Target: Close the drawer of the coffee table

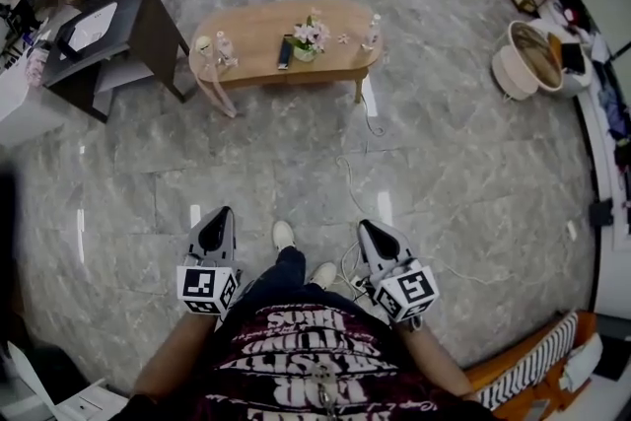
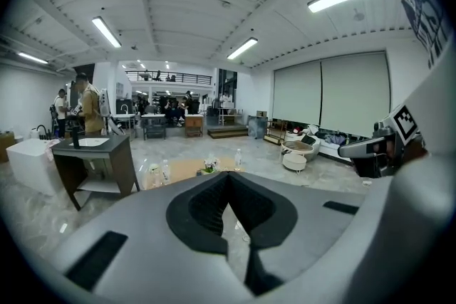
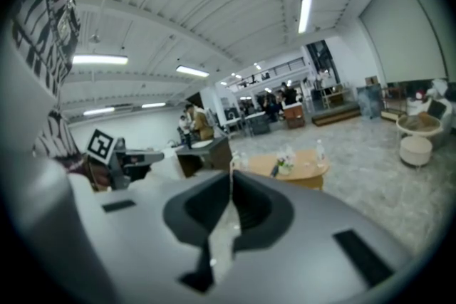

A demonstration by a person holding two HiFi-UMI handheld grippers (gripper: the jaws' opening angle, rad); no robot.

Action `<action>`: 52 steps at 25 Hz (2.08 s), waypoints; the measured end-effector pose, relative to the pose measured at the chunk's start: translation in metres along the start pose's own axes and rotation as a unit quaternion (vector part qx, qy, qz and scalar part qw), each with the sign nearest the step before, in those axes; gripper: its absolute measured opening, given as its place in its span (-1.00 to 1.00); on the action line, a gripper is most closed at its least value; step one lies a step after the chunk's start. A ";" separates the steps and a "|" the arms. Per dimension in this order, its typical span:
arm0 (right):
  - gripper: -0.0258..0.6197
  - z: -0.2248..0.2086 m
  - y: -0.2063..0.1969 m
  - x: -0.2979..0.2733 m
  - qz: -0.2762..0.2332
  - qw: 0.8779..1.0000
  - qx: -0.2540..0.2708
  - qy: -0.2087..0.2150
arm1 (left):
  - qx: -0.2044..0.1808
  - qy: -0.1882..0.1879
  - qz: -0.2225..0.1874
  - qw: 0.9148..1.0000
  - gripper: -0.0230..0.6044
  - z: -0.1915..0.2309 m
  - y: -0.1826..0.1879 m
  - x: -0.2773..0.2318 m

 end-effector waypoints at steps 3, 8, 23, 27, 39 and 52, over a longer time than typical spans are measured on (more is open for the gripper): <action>-0.81 -0.005 0.013 -0.017 -0.006 1.000 0.010 -0.008 | 0.000 -0.011 -0.006 1.000 -0.86 0.011 0.011 -0.022; -0.81 -0.008 0.035 -0.043 -0.007 0.999 0.026 -0.022 | 0.004 -0.029 -0.029 0.999 -0.86 0.033 0.032 -0.057; -0.81 0.011 0.077 -0.099 -0.019 0.996 0.061 -0.066 | 0.035 -0.100 -0.077 0.991 -0.86 0.093 0.053 -0.127; -0.81 0.010 0.082 -0.096 -0.018 0.995 0.057 -0.081 | 0.046 -0.113 -0.076 0.990 -0.86 0.093 0.054 -0.136; -0.81 0.012 0.088 -0.121 -0.031 0.997 0.062 -0.044 | 0.055 -0.085 -0.057 0.993 -0.86 0.112 0.046 -0.140; -0.81 -0.028 0.084 -0.141 -0.017 0.999 0.035 -0.030 | 0.051 -0.074 -0.022 0.996 -0.86 0.098 0.041 -0.174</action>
Point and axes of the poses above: the fingertips, and each gripper's own axes: x backward along the fingers, z to its left, y out of its top, the point moved 6 cm from there along x, backward along the fingers, and after that the axes turned 2 degrees about -y, right-handed, at the moved point
